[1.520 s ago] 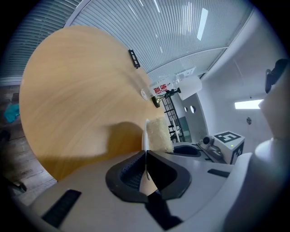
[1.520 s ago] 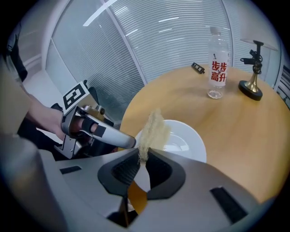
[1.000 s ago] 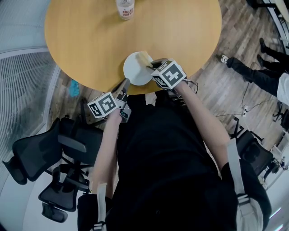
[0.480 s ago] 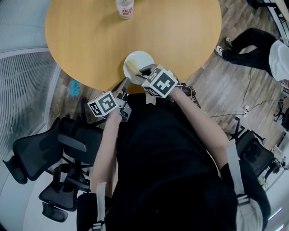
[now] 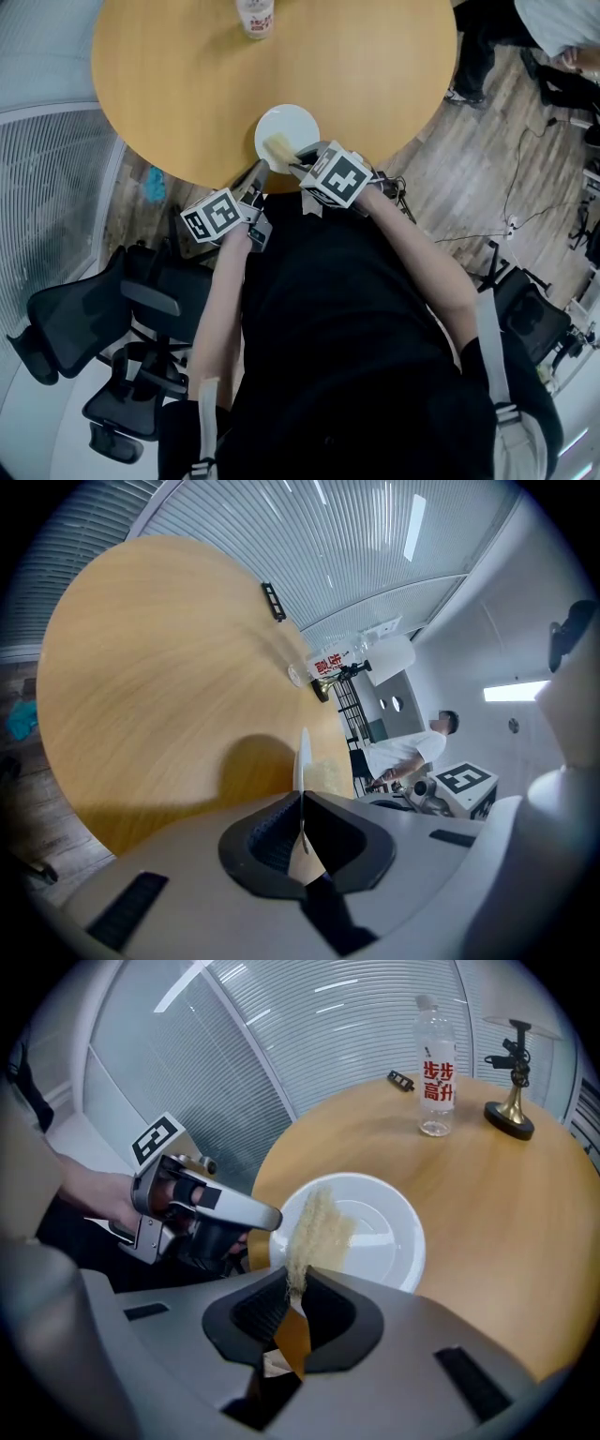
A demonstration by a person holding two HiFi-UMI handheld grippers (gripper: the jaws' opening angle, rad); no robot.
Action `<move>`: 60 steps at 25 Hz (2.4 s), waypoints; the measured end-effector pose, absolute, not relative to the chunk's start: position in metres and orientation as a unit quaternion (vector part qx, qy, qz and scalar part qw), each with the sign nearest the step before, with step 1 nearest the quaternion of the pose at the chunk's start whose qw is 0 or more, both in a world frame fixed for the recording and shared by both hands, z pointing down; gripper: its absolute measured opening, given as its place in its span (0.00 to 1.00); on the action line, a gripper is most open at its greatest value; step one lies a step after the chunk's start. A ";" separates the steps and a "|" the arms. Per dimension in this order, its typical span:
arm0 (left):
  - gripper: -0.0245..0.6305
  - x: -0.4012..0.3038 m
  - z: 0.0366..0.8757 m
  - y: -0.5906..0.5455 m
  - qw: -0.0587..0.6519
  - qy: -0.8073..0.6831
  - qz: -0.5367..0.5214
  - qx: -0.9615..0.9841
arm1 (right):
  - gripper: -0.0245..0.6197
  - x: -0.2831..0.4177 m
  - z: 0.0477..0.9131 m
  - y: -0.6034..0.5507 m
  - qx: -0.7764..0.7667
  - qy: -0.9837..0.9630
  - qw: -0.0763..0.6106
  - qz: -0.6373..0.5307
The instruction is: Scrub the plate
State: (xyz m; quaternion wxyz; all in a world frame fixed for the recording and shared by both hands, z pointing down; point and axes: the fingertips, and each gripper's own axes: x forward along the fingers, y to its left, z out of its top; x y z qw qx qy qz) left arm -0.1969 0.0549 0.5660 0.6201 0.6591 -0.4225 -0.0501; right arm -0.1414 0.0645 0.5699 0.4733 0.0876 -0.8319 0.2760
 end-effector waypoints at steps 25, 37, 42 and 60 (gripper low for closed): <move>0.07 -0.201 0.568 0.055 0.624 -0.427 -0.054 0.652 | 0.11 -0.121 0.576 0.068 0.093 -0.817 0.498 0.275; 0.07 -0.204 0.571 0.056 0.637 -0.430 -0.067 0.637 | 0.11 -0.118 0.571 0.103 0.044 -0.818 0.506 0.271; 0.07 -0.205 0.572 0.056 0.636 -0.430 -0.062 0.638 | 0.11 -0.086 0.588 0.078 0.075 -0.797 0.540 0.260; 0.07 -0.203 0.569 0.058 0.630 -0.428 -0.046 0.646 | 0.11 -0.106 0.588 0.014 0.122 -0.797 0.548 0.223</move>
